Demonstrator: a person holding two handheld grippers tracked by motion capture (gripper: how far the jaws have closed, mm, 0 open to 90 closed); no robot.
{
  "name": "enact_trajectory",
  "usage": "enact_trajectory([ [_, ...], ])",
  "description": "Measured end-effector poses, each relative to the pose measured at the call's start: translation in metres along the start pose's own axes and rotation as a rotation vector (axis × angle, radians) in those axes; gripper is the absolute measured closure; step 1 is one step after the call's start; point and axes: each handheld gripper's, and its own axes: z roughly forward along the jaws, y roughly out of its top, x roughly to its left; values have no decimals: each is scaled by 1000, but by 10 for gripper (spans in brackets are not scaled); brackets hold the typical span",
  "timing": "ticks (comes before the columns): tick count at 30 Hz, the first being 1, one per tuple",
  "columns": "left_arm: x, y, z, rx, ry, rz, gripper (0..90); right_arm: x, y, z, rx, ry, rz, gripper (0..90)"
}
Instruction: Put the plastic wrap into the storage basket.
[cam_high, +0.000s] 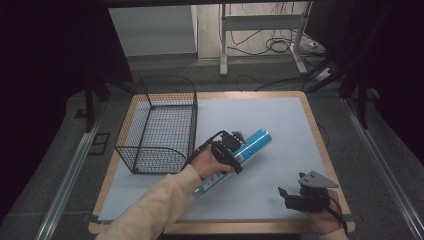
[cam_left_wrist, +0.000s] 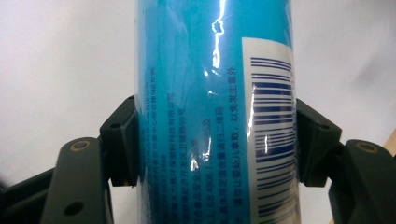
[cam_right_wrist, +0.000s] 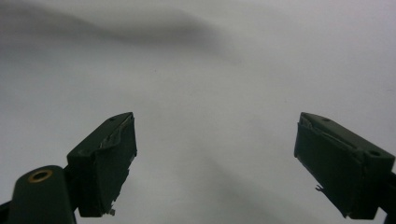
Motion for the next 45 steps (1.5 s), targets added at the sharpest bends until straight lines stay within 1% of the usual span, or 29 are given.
enact_trajectory([
  [11, 4, 1, -14, -27, 10, 1, 312, -1, 0, 0, 0, -5, 0, 135],
  [19, 7, 2, -21, -44, 12, 2, 312, -1, 0, 0, 1, -6, 0, 136],
  [21, 7, 3, -23, -46, 13, -3, 312, -1, 0, 0, 0, -6, 0, 136],
  [32, 7, 10, -40, -78, 25, 6, 312, -1, 0, 0, 1, -8, 0, 136],
  [45, 8, 17, -50, -91, 31, 14, 312, -1, -1, 1, 4, -8, 1, 136],
])
